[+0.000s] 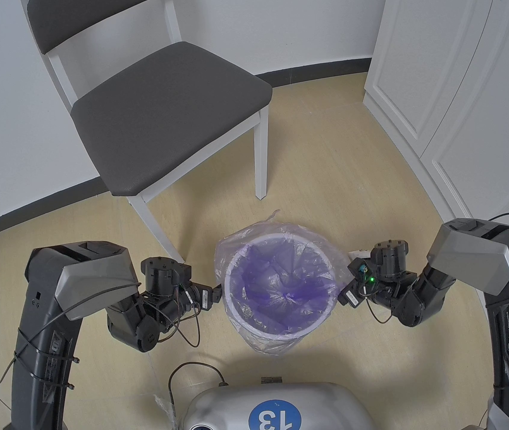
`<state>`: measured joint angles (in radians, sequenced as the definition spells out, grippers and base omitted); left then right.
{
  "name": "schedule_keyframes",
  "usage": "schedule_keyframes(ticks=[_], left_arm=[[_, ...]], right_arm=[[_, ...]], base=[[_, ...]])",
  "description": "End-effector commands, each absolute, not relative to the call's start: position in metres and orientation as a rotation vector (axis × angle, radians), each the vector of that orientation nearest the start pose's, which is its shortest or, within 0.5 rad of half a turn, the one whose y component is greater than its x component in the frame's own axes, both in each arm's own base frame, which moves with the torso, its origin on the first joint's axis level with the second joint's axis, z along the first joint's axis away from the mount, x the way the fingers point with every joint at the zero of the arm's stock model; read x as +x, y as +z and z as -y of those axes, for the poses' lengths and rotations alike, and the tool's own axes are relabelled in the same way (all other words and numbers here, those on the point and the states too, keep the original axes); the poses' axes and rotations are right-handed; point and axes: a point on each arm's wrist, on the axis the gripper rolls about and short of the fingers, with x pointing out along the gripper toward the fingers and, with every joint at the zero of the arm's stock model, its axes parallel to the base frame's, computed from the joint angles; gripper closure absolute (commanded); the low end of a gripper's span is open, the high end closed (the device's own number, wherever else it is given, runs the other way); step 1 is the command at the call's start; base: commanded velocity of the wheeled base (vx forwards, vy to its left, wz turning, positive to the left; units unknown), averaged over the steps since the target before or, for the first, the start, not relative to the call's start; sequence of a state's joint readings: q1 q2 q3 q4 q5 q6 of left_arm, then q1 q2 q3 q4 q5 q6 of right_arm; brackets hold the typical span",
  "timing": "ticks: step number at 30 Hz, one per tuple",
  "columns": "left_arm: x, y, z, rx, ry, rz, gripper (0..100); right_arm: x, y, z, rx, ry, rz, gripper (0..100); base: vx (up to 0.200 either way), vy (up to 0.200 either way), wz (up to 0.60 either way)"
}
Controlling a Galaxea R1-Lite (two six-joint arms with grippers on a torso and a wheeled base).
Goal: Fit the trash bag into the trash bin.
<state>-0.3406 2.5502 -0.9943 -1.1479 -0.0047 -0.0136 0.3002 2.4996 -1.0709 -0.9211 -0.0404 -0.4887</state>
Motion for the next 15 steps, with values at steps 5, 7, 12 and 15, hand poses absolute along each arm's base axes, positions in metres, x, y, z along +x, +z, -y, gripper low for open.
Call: schedule_keyframes(ticks=[5, 7, 12, 15], left_arm=[[0.406, -0.03, 0.143, 0.043, -0.313, -0.357, 0], [0.405, -0.028, 0.145, 0.046, -0.298, -0.346, 0], [0.391, -0.026, 0.147, 0.055, -0.29, -0.365, 0], [0.382, -0.023, 0.146, 0.052, -0.294, -0.354, 0]], right_arm=[[0.455, -0.005, -0.118, -0.531, 0.319, -0.388, 0], [0.462, -0.001, -0.117, -0.517, 0.313, -0.389, 0], [0.446, -0.014, -0.113, -0.513, 0.327, -0.465, 0], [0.429, -0.021, -0.11, -0.524, 0.359, -0.505, 0]], base=[[0.0, 0.0, 0.0], [0.0, 0.0, 0.0], [0.0, 0.0, 0.0], [0.0, 0.0, 0.0]])
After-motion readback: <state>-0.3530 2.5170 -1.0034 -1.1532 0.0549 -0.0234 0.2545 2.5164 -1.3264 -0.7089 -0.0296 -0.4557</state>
